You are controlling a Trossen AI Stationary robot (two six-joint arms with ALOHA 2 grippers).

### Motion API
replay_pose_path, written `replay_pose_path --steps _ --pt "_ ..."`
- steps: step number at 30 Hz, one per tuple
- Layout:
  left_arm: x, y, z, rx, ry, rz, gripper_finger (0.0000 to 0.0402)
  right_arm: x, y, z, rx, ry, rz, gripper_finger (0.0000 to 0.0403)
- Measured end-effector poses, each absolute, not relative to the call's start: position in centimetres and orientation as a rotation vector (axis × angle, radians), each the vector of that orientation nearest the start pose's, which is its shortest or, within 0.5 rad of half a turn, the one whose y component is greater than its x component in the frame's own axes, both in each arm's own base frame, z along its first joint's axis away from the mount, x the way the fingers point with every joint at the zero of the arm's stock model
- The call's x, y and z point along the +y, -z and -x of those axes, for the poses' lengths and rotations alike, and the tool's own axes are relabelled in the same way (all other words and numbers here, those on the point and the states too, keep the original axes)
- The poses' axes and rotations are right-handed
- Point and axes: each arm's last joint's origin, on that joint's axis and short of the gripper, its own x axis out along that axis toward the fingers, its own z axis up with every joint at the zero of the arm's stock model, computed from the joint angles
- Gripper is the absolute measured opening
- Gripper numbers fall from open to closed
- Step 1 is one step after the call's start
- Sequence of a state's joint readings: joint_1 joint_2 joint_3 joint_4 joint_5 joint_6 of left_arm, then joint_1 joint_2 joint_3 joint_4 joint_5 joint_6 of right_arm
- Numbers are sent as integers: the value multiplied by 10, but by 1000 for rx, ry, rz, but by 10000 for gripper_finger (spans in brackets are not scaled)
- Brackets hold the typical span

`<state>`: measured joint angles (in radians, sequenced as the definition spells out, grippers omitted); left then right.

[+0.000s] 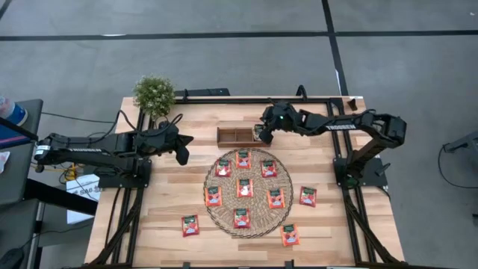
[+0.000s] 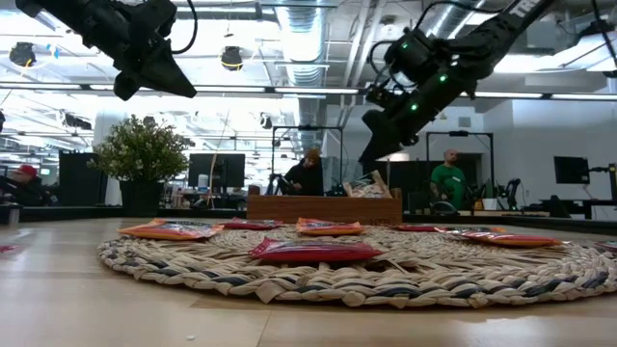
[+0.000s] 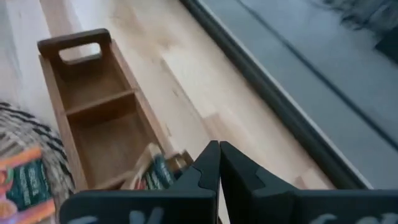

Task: Pick & Place Tea
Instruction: Put the brown tea bag into the right section of the wooden organizer

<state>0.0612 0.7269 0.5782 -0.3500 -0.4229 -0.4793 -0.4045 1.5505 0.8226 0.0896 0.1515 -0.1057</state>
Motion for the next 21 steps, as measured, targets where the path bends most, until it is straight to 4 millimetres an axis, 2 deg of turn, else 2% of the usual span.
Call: replay_pose_path --steps 6,21 --pt "21 -257 -155 373 -582 370 0 -132 -187 -298 774 465 10 1" --pt "21 -256 -155 383 -579 350 0 -120 -188 -296 863 425 11 0"
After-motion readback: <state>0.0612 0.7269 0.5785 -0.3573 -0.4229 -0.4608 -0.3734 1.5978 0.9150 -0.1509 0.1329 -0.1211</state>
